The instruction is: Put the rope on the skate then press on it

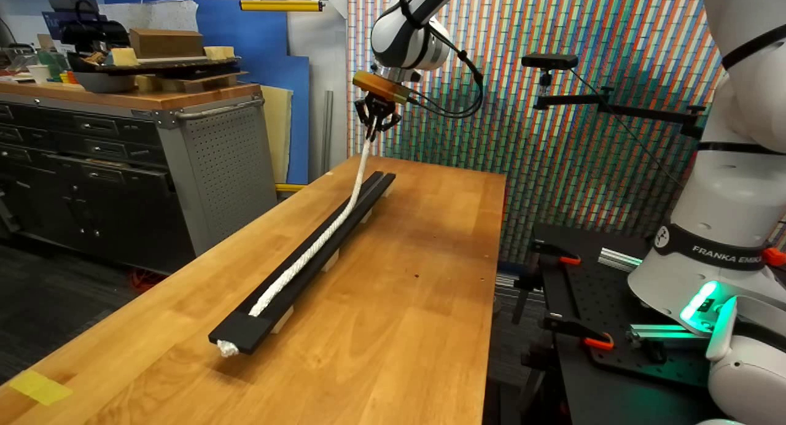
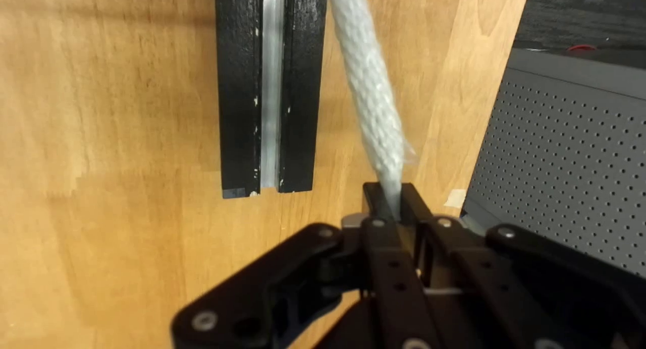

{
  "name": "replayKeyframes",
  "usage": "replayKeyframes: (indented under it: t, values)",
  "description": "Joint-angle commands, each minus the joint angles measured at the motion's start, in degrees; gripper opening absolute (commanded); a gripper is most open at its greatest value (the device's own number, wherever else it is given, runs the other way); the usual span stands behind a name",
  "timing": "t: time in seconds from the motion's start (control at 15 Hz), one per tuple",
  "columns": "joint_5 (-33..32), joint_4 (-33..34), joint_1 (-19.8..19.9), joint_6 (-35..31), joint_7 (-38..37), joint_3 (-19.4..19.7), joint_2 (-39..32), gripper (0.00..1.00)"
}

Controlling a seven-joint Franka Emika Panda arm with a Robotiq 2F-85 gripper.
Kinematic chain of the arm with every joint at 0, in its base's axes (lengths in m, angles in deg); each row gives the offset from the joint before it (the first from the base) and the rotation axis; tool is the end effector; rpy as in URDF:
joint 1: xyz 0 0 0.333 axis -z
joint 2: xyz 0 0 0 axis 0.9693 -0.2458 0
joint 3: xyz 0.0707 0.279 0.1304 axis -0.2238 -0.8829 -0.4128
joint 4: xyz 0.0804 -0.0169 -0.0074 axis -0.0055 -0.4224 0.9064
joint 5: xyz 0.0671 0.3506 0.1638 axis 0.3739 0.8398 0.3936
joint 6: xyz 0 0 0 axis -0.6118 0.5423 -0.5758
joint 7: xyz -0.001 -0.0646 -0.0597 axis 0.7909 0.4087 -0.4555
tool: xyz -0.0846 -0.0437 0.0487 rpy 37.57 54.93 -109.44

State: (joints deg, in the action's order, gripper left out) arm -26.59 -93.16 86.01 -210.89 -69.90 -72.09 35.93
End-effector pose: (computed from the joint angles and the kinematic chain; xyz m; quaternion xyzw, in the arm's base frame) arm 0.6356 -0.2519 0.3009 -0.7320 0.6636 -0.1364 0.0728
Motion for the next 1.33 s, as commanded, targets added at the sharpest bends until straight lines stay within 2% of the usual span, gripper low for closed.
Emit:
replayKeyframes:
  t: [0.0, 1.27]
  values:
    - [1.3, 3.3, 0.7, -0.8, 0.1, -0.2, -3.4, 0.03]
    - [-1.2, 2.9, 0.6, -0.4, -0.5, 2.7, -8.5, 0.03]
